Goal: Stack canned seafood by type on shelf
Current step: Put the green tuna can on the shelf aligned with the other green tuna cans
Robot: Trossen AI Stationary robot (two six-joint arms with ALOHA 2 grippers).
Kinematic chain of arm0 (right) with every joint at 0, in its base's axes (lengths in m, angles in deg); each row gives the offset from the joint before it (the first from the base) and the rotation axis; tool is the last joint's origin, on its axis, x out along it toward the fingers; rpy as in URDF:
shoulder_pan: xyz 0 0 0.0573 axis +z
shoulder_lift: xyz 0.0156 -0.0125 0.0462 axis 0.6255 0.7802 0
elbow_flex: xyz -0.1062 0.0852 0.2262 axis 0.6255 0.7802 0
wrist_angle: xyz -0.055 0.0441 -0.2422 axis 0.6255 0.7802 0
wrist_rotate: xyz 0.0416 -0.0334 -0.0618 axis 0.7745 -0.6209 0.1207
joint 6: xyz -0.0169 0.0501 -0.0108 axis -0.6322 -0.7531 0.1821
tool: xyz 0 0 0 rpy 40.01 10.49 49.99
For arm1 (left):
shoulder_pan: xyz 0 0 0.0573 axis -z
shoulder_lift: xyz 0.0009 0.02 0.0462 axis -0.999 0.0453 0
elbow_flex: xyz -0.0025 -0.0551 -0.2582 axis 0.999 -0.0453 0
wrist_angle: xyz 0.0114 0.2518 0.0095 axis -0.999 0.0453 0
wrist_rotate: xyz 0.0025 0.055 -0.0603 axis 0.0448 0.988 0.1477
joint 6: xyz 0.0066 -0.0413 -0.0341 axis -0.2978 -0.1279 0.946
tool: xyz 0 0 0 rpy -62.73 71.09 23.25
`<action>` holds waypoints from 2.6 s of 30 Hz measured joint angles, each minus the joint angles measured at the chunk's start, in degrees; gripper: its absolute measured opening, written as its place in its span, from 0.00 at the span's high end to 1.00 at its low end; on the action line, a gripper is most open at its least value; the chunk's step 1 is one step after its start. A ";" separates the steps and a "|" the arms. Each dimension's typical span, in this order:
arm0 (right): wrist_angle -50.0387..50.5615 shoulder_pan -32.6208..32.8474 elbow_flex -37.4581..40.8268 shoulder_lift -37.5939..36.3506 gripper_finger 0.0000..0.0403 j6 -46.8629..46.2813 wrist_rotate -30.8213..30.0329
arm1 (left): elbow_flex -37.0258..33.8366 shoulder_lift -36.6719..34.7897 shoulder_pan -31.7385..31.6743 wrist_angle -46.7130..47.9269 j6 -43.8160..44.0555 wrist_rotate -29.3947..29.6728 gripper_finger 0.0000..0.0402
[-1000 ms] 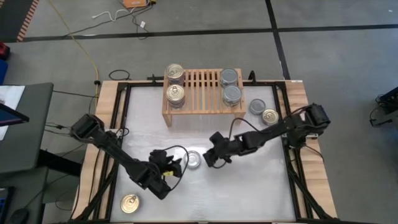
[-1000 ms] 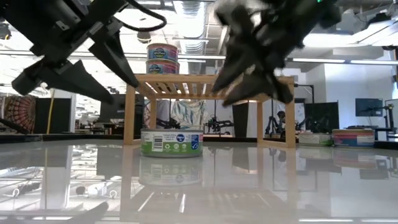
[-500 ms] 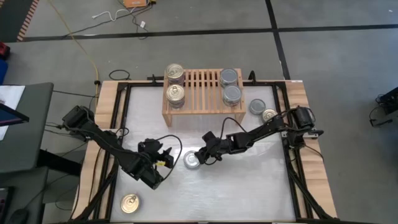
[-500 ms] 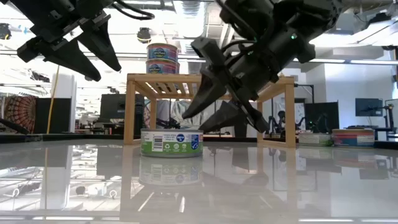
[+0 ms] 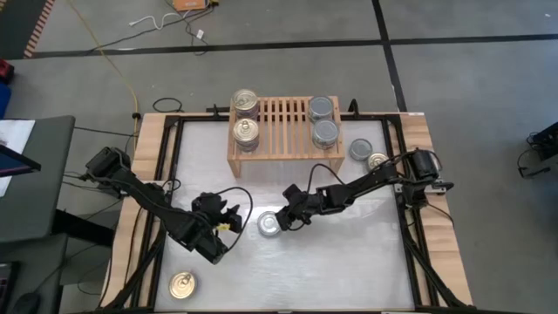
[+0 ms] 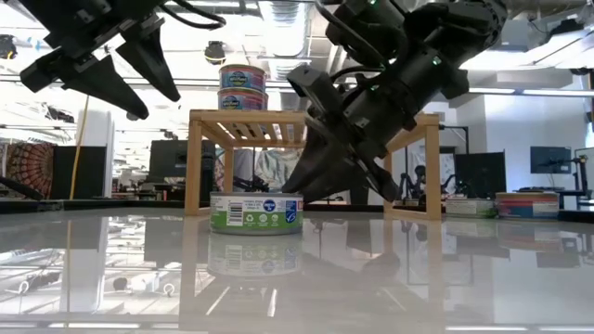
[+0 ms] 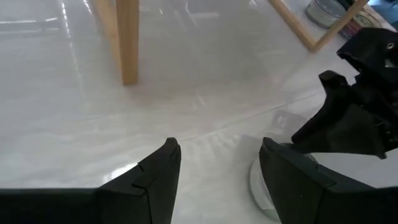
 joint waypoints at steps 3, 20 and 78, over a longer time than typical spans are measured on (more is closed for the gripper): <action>-0.03 0.10 0.00 0.00 0.77 0.20 0.42 | 0.00 0.00 0.00 -0.99 0.27 -0.03 0.48; 2.08 1.22 -0.07 -0.07 0.83 -0.23 1.84 | 0.00 0.00 0.04 -7.49 0.20 -0.52 0.48; 37.16 30.94 -5.05 -4.97 0.96 -67.50 -32.77 | 0.00 0.29 -4.80 -32.76 -40.06 -16.92 0.48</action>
